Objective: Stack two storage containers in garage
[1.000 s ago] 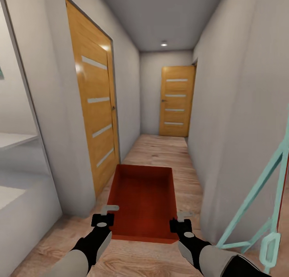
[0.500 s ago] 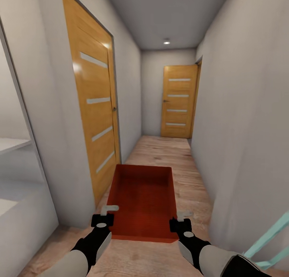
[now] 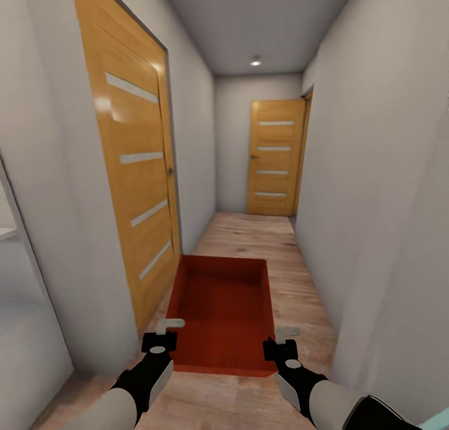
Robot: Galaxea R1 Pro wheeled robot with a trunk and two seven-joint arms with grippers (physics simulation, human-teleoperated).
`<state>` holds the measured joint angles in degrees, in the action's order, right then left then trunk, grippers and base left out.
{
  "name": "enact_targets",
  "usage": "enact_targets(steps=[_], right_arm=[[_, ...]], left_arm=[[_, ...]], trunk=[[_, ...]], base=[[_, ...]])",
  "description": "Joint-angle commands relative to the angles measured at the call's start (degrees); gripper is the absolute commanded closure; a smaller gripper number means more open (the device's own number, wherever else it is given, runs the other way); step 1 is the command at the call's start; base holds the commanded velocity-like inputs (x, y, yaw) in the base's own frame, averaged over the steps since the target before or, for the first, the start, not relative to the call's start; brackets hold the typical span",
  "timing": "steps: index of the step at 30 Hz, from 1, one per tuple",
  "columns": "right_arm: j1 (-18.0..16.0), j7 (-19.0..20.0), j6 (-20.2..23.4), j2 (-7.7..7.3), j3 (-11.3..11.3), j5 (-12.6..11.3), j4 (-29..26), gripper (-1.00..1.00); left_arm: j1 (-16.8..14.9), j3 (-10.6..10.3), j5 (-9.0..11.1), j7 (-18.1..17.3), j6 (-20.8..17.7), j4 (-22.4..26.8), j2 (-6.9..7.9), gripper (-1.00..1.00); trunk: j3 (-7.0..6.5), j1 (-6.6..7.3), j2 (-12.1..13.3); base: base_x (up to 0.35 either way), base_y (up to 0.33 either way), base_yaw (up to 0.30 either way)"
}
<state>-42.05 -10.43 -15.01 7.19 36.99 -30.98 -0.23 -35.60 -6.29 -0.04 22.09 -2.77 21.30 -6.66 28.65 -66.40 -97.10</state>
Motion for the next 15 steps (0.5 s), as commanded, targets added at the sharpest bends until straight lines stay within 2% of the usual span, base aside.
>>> enact_targets(steps=[1,6,15], right_arm=[[-0.04,-2.75,-0.39,0.02,0.19,-1.27,0.14,1.0],[-0.05,-2.75,-0.45,0.02,0.19,-1.27,0.14,1.0],[-0.05,-2.75,-0.38,0.02,0.19,-1.27,0.14,1.0]], left_arm=[[-0.08,0.75,4.72,0.41,-0.31,0.24,-0.37,1.0],[-0.08,0.75,4.7,0.41,-0.31,0.24,-0.37,1.0],[-0.08,0.75,4.7,0.41,-0.24,0.32,-0.37,1.0]], trunk=[[0.06,-0.03,-0.03],[0.06,-0.03,-0.03],[0.06,-0.03,-0.03]], base=[[0.321,0.0,-0.216],[0.321,0.0,-0.178],[0.321,0.0,-0.01]])
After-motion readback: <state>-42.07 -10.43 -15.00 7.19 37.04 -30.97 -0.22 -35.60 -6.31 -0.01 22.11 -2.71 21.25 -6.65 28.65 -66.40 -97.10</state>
